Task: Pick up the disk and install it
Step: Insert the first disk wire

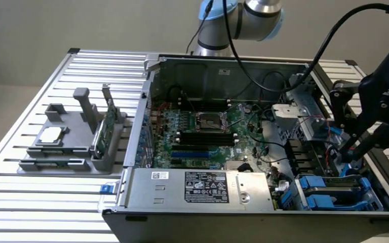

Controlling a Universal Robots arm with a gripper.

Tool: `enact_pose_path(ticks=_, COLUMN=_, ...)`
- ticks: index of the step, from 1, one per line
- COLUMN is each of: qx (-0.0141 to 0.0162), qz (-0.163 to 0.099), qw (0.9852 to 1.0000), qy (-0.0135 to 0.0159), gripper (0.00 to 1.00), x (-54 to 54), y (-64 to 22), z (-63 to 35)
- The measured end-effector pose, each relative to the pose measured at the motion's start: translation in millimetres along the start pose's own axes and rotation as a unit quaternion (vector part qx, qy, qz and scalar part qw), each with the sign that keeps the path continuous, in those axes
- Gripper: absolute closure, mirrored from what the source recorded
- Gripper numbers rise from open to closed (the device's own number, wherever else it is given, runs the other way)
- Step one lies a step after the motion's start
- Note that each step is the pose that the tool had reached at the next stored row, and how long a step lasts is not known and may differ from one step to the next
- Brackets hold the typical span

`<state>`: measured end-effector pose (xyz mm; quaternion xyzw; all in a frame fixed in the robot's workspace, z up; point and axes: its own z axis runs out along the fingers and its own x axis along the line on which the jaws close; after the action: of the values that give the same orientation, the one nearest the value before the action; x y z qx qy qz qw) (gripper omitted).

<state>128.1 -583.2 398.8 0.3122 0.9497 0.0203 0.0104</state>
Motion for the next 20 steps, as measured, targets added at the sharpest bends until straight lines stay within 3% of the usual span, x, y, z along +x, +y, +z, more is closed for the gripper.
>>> enact_pose_path(ticks=4, qx=0.0001, qz=0.005, qw=1.0, qy=-0.0002, gripper=0.75, x=-3.0, y=3.7, z=-0.5)
enact_pose_path(ticks=15, qx=-0.0001, qz=0.008, qw=1.0, qy=-0.0002, gripper=0.75, x=-29.6, y=24.0, z=2.4)
enact_pose_path(ticks=20, qx=-0.0007, qz=0.016, qw=0.9999, qy=-0.0001, gripper=0.75, x=-33.6, y=21.9, z=10.8)
